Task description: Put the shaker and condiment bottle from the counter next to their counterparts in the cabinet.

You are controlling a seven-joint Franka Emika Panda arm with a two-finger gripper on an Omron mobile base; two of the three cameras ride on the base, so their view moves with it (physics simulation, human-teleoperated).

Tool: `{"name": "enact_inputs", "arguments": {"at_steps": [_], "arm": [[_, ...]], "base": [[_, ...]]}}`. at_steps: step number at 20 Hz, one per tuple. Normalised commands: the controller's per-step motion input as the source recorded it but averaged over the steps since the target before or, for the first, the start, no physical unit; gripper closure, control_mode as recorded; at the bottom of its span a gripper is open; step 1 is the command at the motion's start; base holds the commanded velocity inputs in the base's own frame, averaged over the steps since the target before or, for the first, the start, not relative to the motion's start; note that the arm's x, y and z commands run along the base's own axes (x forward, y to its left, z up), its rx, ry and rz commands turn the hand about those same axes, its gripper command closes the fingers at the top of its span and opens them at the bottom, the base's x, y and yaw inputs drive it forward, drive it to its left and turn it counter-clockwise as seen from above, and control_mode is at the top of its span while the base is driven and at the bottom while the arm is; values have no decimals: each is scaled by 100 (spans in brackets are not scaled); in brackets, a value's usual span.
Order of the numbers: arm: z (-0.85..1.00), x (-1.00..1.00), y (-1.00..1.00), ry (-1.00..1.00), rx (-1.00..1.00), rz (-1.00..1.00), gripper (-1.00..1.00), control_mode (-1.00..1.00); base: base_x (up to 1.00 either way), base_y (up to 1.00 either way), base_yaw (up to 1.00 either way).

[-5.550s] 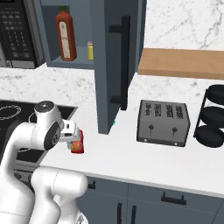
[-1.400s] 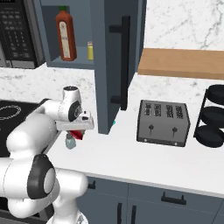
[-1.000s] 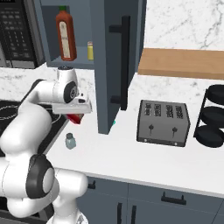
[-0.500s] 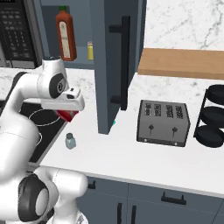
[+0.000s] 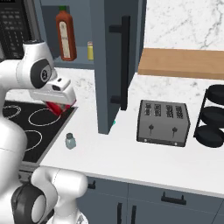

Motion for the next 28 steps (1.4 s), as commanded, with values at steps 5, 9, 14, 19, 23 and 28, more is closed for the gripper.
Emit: {"name": "enact_inputs", "arguments": {"at_steps": [5, 9, 14, 19, 23, 28], "arm": [[66, -53, 0, 0, 0, -14, 100, -100], [63, -47, 0, 0, 0, -3, 100, -100], [76, -26, 3, 0, 0, 0, 100, -100], [56, 0, 15, 0, -2, 0, 100, -100], [-7, 6, 0, -1, -2, 0, 100, -100], [-20, 51, 5, -2, 12, 2, 100, -100]], "base": [[0, 0, 0], [0, 0, 0], [0, 0, 0], [0, 0, 0], [0, 0, 0], [0, 0, 0]]}}
